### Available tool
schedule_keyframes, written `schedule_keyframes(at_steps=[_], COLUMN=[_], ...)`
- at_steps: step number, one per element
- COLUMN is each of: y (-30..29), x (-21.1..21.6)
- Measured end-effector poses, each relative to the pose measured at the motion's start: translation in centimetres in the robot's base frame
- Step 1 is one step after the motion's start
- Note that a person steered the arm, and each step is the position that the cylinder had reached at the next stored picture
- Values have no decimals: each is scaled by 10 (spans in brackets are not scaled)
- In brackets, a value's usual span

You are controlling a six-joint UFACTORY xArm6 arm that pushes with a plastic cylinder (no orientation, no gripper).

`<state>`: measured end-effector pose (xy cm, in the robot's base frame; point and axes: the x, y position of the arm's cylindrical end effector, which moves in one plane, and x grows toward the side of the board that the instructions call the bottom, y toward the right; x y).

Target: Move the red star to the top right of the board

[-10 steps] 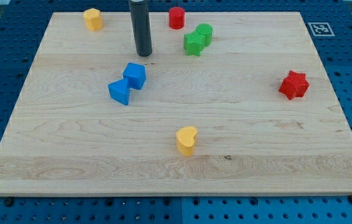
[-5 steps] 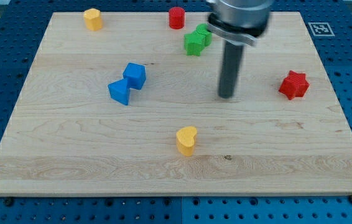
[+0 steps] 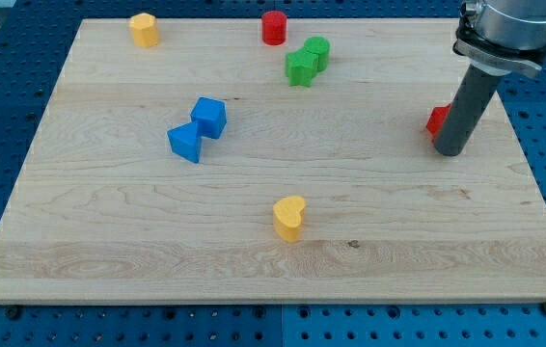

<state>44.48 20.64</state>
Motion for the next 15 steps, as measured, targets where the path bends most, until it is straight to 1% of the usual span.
schedule_keyframes(at_steps=[1,2,4,5,7,9,10,11,12,15], y=[19,25,2,-12,-23,-23,-16,8,16,9], x=[-7,-25,-67,-79,-84,-110,-113,-112,-113,-133])
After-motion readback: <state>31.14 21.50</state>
